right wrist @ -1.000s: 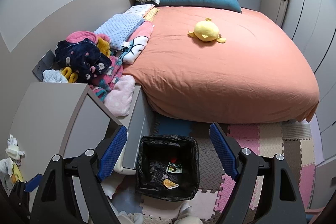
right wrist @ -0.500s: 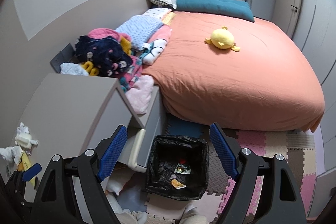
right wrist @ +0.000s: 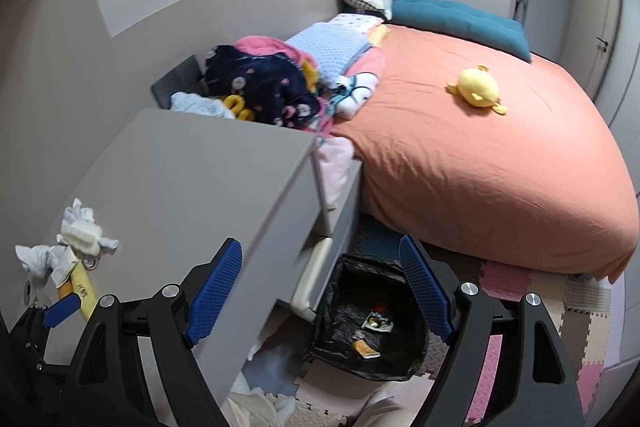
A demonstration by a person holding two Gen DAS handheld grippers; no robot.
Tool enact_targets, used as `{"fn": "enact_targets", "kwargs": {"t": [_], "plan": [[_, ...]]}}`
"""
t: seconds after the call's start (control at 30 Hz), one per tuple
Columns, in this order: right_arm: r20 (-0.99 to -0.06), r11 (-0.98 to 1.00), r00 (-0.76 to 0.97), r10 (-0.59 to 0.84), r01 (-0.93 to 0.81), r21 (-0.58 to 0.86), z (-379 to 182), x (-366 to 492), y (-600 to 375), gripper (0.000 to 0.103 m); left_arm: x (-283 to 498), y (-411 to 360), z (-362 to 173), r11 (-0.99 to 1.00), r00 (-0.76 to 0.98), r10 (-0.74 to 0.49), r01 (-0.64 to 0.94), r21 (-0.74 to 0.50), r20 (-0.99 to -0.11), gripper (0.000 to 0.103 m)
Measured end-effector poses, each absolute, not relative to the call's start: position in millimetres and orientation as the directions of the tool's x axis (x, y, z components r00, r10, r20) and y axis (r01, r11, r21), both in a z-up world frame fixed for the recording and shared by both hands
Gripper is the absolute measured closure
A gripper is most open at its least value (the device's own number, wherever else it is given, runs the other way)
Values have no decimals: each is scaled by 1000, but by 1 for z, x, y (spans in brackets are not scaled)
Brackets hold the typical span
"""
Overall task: Collect trash
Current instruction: 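Move both open tools back toward the table pile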
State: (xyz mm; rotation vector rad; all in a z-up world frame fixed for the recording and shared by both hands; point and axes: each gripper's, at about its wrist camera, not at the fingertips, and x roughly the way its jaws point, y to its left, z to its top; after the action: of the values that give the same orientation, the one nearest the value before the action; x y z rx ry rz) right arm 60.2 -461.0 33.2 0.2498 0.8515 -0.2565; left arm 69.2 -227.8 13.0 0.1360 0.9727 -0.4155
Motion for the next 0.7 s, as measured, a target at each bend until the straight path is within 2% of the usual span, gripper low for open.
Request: {"fn": "enact_targets", "kwargs": {"t": [0.7], "plan": [[-801,993,596,53,53,105,10,109,-324,22,95,-72,13,994,553,-101,98,-55,-827,5]]}}
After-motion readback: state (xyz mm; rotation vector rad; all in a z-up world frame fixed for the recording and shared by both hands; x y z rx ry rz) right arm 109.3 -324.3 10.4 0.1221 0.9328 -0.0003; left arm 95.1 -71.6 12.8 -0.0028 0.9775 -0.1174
